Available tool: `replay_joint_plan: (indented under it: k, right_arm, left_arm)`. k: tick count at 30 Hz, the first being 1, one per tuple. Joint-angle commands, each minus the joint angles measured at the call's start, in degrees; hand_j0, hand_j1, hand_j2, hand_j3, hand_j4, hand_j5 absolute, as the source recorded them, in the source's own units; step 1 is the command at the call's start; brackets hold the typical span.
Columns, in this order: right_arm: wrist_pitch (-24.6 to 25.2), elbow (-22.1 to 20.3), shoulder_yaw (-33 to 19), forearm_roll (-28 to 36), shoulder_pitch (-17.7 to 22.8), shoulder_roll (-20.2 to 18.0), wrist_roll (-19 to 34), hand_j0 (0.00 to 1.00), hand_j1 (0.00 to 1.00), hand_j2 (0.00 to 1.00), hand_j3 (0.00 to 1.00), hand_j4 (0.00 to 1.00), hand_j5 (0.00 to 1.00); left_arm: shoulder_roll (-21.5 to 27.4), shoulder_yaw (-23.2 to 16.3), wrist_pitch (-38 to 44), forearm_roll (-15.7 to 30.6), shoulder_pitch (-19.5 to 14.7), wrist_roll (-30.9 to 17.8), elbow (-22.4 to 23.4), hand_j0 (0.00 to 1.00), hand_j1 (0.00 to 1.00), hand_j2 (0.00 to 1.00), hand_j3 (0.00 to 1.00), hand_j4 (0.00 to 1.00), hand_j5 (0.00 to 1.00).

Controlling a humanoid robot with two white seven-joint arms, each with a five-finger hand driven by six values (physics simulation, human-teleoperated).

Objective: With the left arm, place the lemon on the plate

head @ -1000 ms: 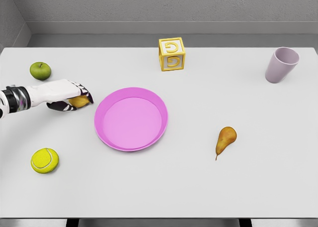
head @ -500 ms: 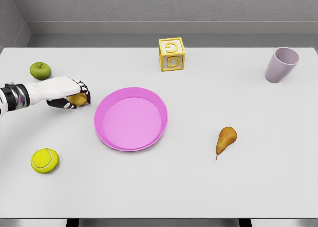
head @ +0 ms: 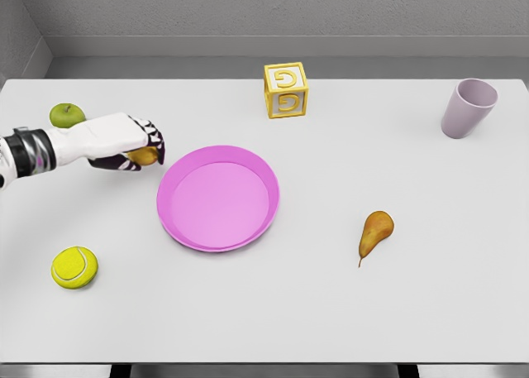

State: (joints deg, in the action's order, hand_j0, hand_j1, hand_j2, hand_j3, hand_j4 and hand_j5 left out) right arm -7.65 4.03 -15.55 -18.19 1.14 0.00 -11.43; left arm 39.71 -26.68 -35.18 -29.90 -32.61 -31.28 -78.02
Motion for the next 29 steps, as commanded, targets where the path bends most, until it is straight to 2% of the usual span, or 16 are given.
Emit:
replay_joint_plan:
  k: [1,4,6,9,10,11,16,18,22,25,29]
  right_arm:
    - [0.0,0.0,0.0,0.0,0.0,0.0,0.0,1.0,1.0,1.0,1.0,1.0,1.0]
    - [0.0,0.0,0.0,0.1,0.0,0.0,0.0,1.0,1.0,1.0,1.0,1.0,1.0]
    - [0.0,0.0,0.0,0.0,0.0,0.0,0.0,1.0,1.0,1.0,1.0,1.0,1.0]
    - [0.0,0.0,0.0,0.0,0.0,0.0,0.0,1.0,1.0,1.0,1.0,1.0,1.0]
    - [0.0,0.0,0.0,0.0,0.0,0.0,0.0,1.0,1.0,1.0,1.0,1.0,1.0]
    - [0.0,0.0,0.0,0.1,0.0,0.0,0.0,1.0,1.0,1.0,1.0,1.0,1.0]
    - [0.0,0.0,0.0,0.1,0.0,0.0,0.0,1.0,1.0,1.0,1.0,1.0,1.0]
    - [0.0,0.0,0.0,0.0,0.0,0.0,0.0,1.0,1.0,1.0,1.0,1.0,1.0]
    - [0.0,0.0,0.0,0.0,0.0,0.0,0.0,1.0,1.0,1.0,1.0,1.0,1.0]
    - [0.0,0.0,0.0,0.0,0.0,0.0,0.0,1.0,1.0,1.0,1.0,1.0,1.0]
    - [0.0,0.0,0.0,0.0,0.0,0.0,0.0,1.0,1.0,1.0,1.0,1.0,1.0]
  left_arm:
    - [-0.1,0.1,0.2,0.5,0.1,-0.4,-4.6,0.48,0.48,0.48,0.48,0.48,0.48]
    - [-0.2,-0.6,0.2,0.8,1.9,-0.4,-10.7,0.48,0.48,0.48,0.48,0.48,0.48]
    - [-0.4,-3.4,0.2,0.8,3.1,-0.5,-16.4,0.48,0.48,0.48,0.48,0.48,0.48]
    - [-0.9,-3.9,0.2,1.1,3.2,-1.4,-18.0,0.48,0.48,0.48,0.48,0.48,0.48]
    - [-0.9,-3.7,0.2,2.0,3.6,-1.2,-17.8,0.65,0.65,0.65,0.65,0.65,0.65]
    - [-1.3,-3.5,0.2,2.8,3.9,-1.0,-17.5,1.0,1.0,1.0,1.0,1.0,1.0]
    - [-1.5,-2.2,0.2,3.2,3.7,-1.1,-17.1,1.0,1.0,1.0,1.0,1.0,1.0]
    - [-0.9,3.6,0.2,3.3,3.8,-1.0,-14.2,1.0,1.0,1.0,1.0,1.0,1.0]
    - [0.1,11.2,0.2,3.7,4.0,-1.0,-5.0,1.0,1.0,1.0,1.0,1.0,1.0]
    - [0.1,11.7,0.2,8.2,4.0,-1.1,5.3,1.0,1.0,1.0,1.0,1.0,1.0]
    - [0.1,11.2,0.2,8.0,4.0,-1.6,5.0,1.0,1.0,1.0,1.0,1.0,1.0]
